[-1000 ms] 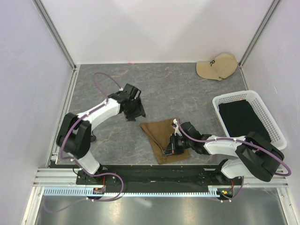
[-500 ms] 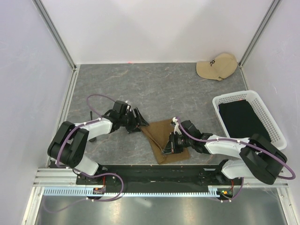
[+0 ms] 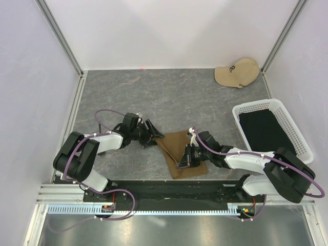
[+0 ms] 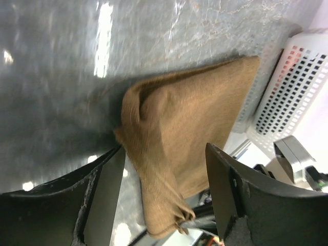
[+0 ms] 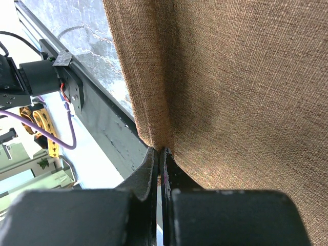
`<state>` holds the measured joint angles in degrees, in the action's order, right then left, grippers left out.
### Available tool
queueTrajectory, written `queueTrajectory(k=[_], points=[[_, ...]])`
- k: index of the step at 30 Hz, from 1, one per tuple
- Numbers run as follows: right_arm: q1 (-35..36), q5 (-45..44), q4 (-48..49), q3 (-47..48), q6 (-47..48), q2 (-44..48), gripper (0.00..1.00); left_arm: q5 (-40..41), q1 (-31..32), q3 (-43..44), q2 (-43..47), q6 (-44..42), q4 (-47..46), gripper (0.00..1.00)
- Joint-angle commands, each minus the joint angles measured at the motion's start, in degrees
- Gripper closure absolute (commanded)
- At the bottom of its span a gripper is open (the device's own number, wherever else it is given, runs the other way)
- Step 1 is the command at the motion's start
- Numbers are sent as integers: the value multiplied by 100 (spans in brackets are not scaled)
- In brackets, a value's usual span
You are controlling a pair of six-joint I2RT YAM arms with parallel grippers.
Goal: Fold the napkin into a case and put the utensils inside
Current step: Pick up the lower triangle-folded napkin from the center of the board.
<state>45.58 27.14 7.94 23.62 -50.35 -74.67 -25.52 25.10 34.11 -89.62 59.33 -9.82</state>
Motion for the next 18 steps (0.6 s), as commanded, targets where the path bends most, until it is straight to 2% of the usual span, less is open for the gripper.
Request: queueTrajectory(k=[1,4,8,13,18], points=[[12,-24,-39,240,-28,102,100,284,38,-360,700,684,367,28],[21,-15,-39,284,-36,67,100,372,91,-563,982,1009,132,29],[12,2,14,319,-28,-12,100,144,170,-546,816,1334,68,31],[12,2,58,337,-63,-47,100,231,267,-721,824,1756,-80,31],[12,2,93,337,-80,-56,100,223,329,-976,561,2126,-757,35]])
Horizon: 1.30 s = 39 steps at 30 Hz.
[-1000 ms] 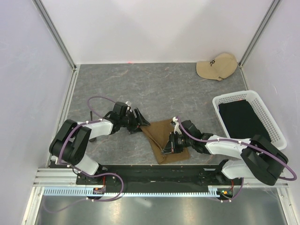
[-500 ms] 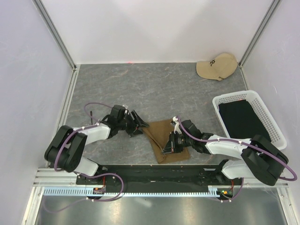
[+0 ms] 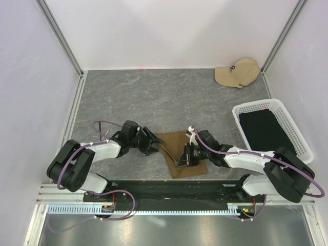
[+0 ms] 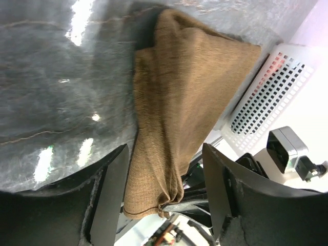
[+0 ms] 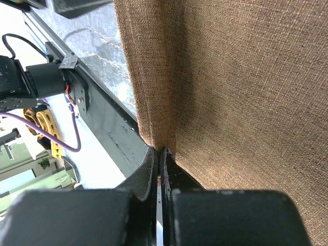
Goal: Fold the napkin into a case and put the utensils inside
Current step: Pick up the lower triangle-folded napkin from the center of the board.
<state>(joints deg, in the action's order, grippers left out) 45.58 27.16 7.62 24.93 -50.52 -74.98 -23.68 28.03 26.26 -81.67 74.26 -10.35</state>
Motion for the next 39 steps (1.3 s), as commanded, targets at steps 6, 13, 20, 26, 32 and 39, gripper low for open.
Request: queueTrajectory(k=[6,13,20,26,32,39], points=[[12,0,126,197,-54,-34,100,-58,62,-358,-666,976,-1749,42],[12,-26,100,109,-19,-43,100,276,71,-420,-254,713,-1559,57],[100,-26,-67,205,156,-52,100,303,71,-148,-139,248,-926,89],[65,-62,-611,732,525,-166,79,276,80,230,-16,-420,5,98],[-391,0,-1190,1444,947,-403,43,250,88,424,63,-798,551,98],[-867,105,-1614,2489,1387,-1070,36,180,97,555,63,-975,753,98]])
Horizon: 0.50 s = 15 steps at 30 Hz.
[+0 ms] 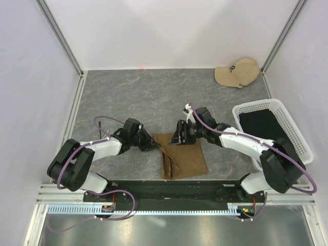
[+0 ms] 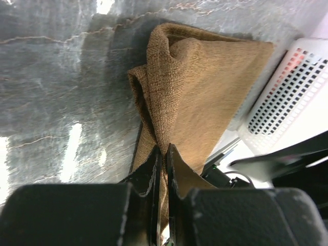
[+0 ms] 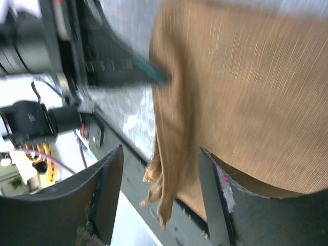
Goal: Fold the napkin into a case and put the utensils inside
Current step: Pick up the lower triangle-folded napkin from the center of the board.
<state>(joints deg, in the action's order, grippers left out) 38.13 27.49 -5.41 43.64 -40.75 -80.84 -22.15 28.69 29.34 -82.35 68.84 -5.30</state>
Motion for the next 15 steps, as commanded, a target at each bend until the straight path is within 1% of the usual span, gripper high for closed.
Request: queueTrajectory(k=[1,3,4,7,12,15], points=[[-130,73,-346,724,497,-633,47,27,32,273,131,-441,257,98],[-130,20,-286,944,524,-994,63,35,40,326,148,-485,319,98],[-139,-23,-242,997,542,-1108,75,36,40,335,149,-485,328,98],[-139,-163,-154,1191,612,-1504,100,53,49,370,184,-503,398,98],[-130,-297,-39,1209,718,-1935,100,71,76,449,228,-512,477,98],[-122,-296,206,1068,683,-2111,100,106,137,528,245,-538,495,98]])
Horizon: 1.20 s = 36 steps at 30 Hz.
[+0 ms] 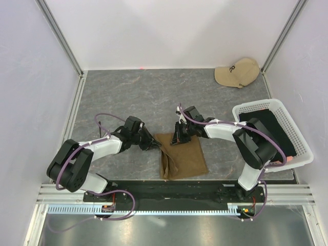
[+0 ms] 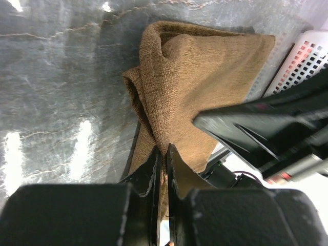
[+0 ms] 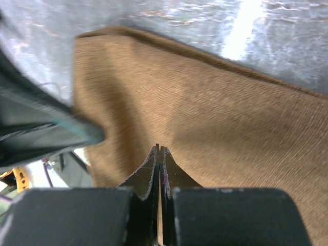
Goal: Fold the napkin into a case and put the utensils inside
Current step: Pick up the lower triangle-folded napkin from the center of the board, then fold the lower triangle-folded napkin at the center of the board.
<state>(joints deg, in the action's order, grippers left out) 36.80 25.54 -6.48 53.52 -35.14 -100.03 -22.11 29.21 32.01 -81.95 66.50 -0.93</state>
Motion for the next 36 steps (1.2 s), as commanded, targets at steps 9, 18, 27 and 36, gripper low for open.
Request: queueTrajectory(k=[9,18,27,36], points=[[12,-41,778,-192,7,-553,100,259,524,823,-223,-234,251,98],[-137,302,1044,-456,-301,-229,100,356,1051,1615,-1174,-243,251,98],[-401,-75,174,-588,103,563,100,400,1095,1765,-1279,-330,321,98],[-419,-795,173,-983,402,362,100,400,1218,1949,-1481,-304,330,98]])
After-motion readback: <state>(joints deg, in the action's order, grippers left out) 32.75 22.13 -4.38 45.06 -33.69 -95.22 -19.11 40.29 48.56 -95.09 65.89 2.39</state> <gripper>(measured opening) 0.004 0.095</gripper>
